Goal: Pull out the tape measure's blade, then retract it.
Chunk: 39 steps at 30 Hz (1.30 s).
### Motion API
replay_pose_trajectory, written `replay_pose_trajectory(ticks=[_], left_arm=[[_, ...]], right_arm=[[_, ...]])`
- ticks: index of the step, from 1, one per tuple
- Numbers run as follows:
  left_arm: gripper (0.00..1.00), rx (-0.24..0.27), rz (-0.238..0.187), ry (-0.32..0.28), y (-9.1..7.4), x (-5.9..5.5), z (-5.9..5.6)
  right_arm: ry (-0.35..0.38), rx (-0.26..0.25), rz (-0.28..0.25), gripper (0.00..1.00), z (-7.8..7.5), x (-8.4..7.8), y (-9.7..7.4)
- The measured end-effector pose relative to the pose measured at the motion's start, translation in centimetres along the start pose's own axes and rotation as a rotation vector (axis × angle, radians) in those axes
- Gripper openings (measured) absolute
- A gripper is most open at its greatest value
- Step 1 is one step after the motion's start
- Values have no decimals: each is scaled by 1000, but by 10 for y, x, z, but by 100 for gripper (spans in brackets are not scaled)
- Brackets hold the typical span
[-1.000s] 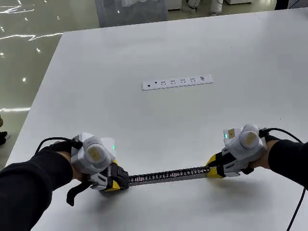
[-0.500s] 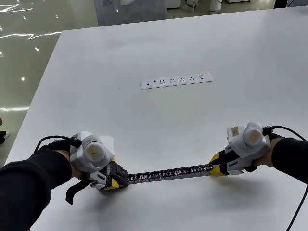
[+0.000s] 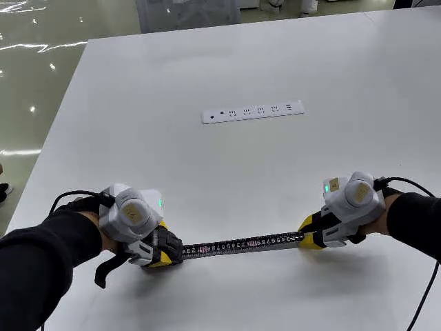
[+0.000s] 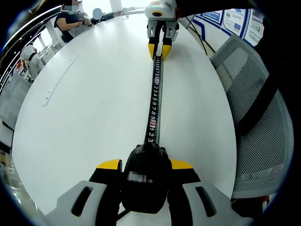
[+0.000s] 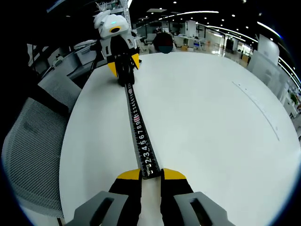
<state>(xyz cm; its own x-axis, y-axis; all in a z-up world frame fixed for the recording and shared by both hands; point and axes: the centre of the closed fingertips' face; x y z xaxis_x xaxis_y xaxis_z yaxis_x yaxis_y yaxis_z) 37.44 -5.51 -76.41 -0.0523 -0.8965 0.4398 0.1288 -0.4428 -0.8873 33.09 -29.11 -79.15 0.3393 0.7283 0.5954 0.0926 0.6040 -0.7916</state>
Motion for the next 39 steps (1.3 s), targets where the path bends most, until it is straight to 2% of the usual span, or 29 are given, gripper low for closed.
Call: replay_pose_trajectory(ticks=[8,14,17,19,21,24,26,29,31,34,39], left_arm=[[32,10,-2,-9,1,1,2],[33,9,6,-4,1,1,2],[33,6,-6,0,0,0,3],[37,24,-10,-10,0,-1,6],[35,19,-5,-6,0,-2,5],[34,15,3,4,-1,-3,3],[36,12,-6,-26,-3,-3,4],[43,15,-7,-40,-4,-5,6],[47,2,-19,-76,-7,-4,4],[51,22,-14,-100,-9,-7,6],[58,38,-24,-197,-11,-12,8]], right_arm=[[-73,11,96,11,0,-2,2],[-80,12,118,12,-1,-3,1],[-93,-1,123,12,0,-3,1],[-97,-13,128,12,-1,-3,1],[-88,-15,131,13,-1,-2,1],[-86,-45,132,23,-6,2,1],[-86,-50,125,26,-7,5,1],[-86,-50,120,27,-6,7,0],[-82,-57,117,30,-6,9,-1],[-73,-64,114,32,-6,8,-3],[-47,-82,98,35,-6,8,-10]])
Point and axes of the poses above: the centre of the closed fingertips' face, and the gripper's own axes: y roughly forward along the fingers, z roughly to its left, x roughly out of its top, and after that the axes turned 4 degrees about x, right-handed
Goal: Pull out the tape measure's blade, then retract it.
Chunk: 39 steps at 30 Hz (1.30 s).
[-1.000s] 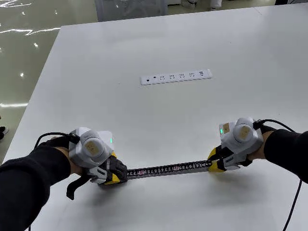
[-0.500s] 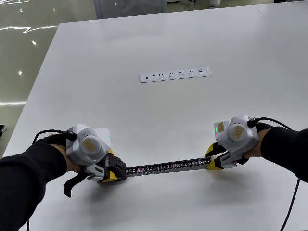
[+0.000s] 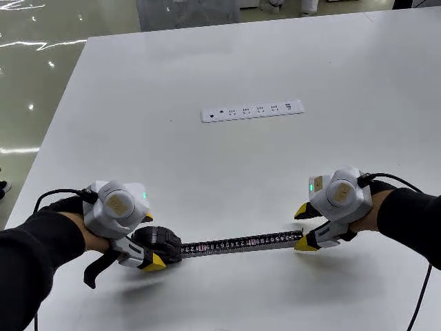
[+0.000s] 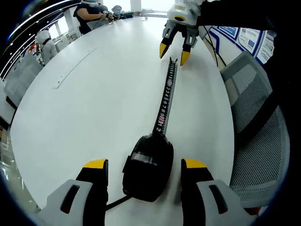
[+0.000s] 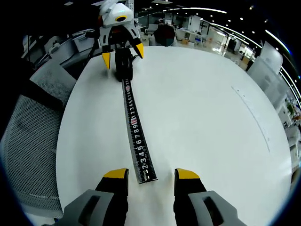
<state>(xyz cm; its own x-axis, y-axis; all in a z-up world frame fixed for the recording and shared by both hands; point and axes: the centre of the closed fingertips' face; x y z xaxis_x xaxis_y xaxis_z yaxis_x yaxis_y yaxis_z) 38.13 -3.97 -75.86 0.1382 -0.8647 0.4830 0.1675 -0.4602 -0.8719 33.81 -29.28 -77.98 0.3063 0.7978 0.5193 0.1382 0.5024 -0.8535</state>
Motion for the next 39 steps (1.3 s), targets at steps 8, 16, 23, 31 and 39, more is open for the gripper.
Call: replay_pose_trajectory(ticks=[8,16,23,31,39], left_arm=[[67,40,-71,-118,-6,4,1],[74,96,-128,-199,-18,0,3],[78,187,-194,-263,-31,-6,16],[85,218,-283,-407,-43,-10,20],[94,237,-297,-466,-49,-21,10]], right_arm=[[62,-65,-45,54,-3,-1,-9],[130,-125,-119,59,-2,0,-24],[156,-160,-154,63,7,-1,-30],[208,-190,-191,68,11,-6,-35],[234,-273,-228,83,7,-12,-45]])
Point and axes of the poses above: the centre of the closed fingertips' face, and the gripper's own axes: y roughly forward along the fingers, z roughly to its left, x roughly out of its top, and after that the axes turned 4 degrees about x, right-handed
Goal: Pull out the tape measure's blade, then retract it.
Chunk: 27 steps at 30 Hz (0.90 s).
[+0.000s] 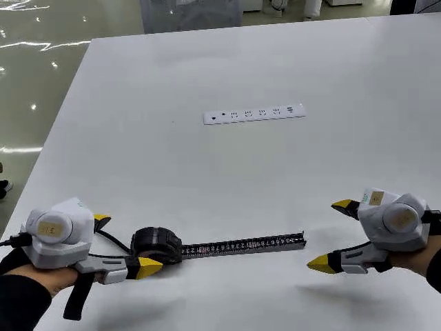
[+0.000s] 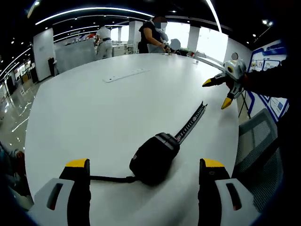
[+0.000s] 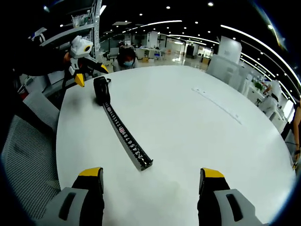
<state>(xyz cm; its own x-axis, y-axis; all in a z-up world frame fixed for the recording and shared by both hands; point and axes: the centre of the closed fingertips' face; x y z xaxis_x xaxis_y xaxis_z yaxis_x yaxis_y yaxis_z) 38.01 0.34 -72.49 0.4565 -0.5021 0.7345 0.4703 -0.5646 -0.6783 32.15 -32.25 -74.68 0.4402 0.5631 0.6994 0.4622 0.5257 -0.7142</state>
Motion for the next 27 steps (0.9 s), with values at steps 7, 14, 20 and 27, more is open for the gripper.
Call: replay_pose_trajectory(ticks=[7,14,20,27], left_arm=[[99,83,-41,-2,-9,-3,14],[99,147,-88,-6,-22,-3,21],[99,174,-102,0,-31,-14,21],[99,171,-98,-25,-42,-32,17]], right_arm=[[40,-38,-11,94,-3,-9,-9],[103,-65,-40,99,-4,-21,-28],[148,-85,-62,99,-1,-30,-43],[154,-110,-76,99,4,-42,-58]])
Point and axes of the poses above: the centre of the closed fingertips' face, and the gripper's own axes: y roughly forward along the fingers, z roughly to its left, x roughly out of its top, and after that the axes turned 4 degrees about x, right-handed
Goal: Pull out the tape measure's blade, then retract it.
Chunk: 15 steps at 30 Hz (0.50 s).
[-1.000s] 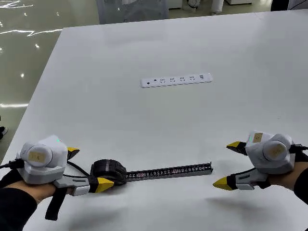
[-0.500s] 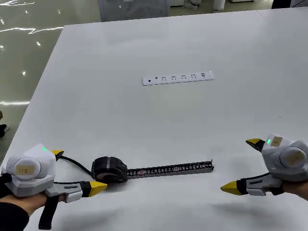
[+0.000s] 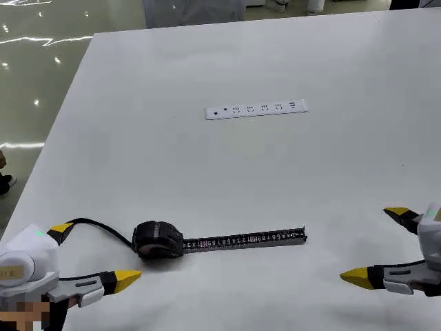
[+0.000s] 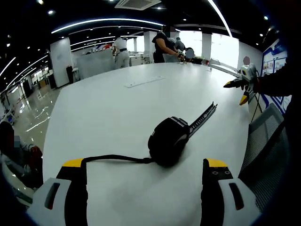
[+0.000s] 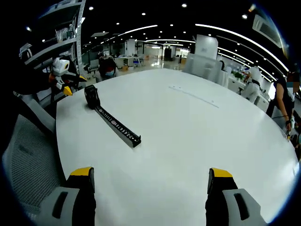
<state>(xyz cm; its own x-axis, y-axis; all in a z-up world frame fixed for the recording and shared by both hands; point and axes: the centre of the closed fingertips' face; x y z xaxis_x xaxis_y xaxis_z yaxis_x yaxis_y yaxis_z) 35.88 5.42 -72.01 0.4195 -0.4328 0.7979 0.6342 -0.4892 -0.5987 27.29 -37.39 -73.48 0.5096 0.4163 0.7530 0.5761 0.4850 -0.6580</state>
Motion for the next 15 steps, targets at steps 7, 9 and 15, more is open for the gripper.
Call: replay_pose_trajectory(ticks=[7,9,15], left_arm=[[99,9,-19,-10,-9,-9,1],[99,7,-17,-10,-12,-12,2],[99,-6,3,-2,-16,-19,2]], right_arm=[[21,-16,0,99,0,-10,-14],[22,-23,-1,99,1,-13,-17],[19,-35,6,99,1,-22,-27]])
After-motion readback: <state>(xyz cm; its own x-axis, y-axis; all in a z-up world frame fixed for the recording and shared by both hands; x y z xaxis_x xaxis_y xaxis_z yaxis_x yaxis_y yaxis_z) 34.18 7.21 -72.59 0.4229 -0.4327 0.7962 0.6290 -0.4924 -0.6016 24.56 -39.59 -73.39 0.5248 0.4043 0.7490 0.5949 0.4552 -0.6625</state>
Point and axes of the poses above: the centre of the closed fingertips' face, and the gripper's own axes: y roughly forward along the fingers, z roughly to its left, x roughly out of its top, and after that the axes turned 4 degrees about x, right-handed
